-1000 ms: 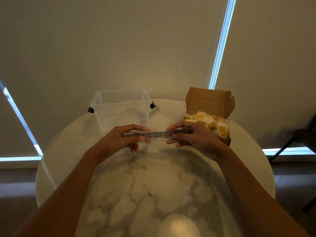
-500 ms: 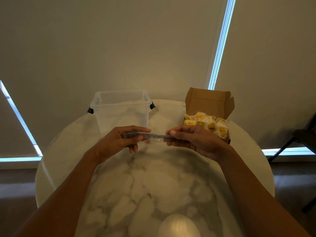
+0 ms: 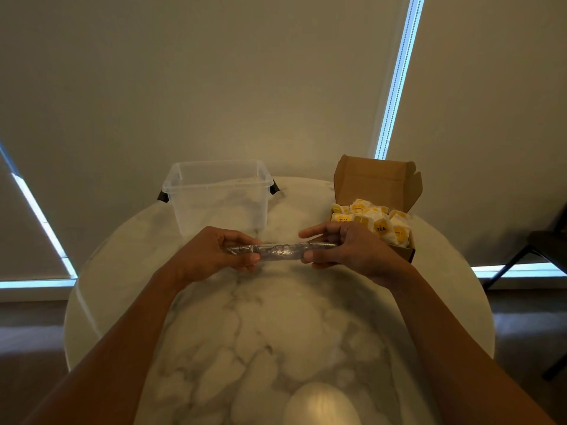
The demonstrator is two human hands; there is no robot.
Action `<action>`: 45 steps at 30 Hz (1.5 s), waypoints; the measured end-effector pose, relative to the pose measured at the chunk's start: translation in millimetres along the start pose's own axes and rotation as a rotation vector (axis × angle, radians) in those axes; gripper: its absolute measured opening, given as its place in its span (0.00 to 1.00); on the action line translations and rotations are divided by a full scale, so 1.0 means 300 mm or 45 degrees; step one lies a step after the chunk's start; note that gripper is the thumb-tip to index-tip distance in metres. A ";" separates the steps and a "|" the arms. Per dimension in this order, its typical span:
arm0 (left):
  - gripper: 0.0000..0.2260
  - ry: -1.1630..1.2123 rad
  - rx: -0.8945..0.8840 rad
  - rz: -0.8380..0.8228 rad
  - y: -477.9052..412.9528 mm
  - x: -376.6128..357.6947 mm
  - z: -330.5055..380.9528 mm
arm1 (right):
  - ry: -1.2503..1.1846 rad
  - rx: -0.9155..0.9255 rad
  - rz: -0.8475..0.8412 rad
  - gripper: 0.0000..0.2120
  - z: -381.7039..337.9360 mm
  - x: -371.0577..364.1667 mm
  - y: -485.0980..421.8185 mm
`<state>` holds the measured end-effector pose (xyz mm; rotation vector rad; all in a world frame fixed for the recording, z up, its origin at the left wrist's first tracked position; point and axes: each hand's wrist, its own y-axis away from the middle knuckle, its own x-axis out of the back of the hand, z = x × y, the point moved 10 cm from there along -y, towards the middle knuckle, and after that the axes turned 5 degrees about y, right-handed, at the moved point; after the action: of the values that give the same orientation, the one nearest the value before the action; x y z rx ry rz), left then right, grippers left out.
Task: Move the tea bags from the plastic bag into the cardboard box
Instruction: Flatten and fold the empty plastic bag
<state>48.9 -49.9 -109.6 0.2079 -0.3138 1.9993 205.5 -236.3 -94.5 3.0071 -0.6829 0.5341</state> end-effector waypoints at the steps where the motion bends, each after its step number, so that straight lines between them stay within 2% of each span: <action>1: 0.11 0.000 0.005 0.022 -0.002 0.010 -0.002 | 0.019 0.000 0.005 0.19 0.001 0.000 -0.002; 6: 0.08 0.007 -0.016 0.092 -0.003 0.038 -0.007 | 0.220 0.031 0.059 0.14 0.002 0.006 -0.007; 10: 0.07 -0.136 -0.028 0.113 0.003 0.035 0.002 | 0.709 0.195 0.113 0.10 -0.029 -0.023 -0.011; 14: 0.06 -0.185 -0.057 0.148 0.006 0.030 0.023 | 0.815 0.276 0.092 0.11 -0.053 -0.069 -0.012; 16: 0.05 -0.319 -0.075 0.136 0.008 0.022 0.029 | 0.815 0.300 0.091 0.08 -0.053 -0.076 -0.020; 18: 0.05 -0.577 -0.136 0.159 0.007 0.023 0.040 | 0.828 0.312 0.141 0.06 -0.052 -0.064 -0.029; 22: 0.18 -0.925 -0.151 0.150 0.006 -0.021 0.072 | 0.945 0.430 0.201 0.04 -0.088 -0.080 -0.028; 24: 0.13 -0.936 -0.177 0.183 0.013 -0.040 0.111 | 0.980 0.459 0.226 0.03 -0.104 -0.097 -0.026; 26: 0.08 -0.925 -0.201 0.238 0.032 -0.043 0.134 | 1.041 0.458 0.248 0.04 -0.112 -0.121 -0.024; 30: 0.07 -1.008 -0.163 0.348 0.116 -0.016 0.121 | 1.202 0.496 0.259 0.10 -0.147 -0.223 -0.010; 33: 0.07 -1.147 -0.189 0.526 0.227 0.042 0.140 | 1.283 0.575 0.278 0.06 -0.201 -0.335 -0.005; 41: 0.07 -1.277 -0.247 0.911 0.690 0.289 0.160 | 1.207 0.771 0.242 0.06 -0.390 -0.738 0.049; 45: 0.07 -1.313 -0.198 1.101 0.939 0.402 0.181 | 1.152 0.875 0.217 0.08 -0.492 -0.975 0.090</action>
<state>-256.9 -79.8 -59.7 1.1678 -1.3903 2.5172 -101.7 -125.9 -53.9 2.6552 -0.7489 2.3146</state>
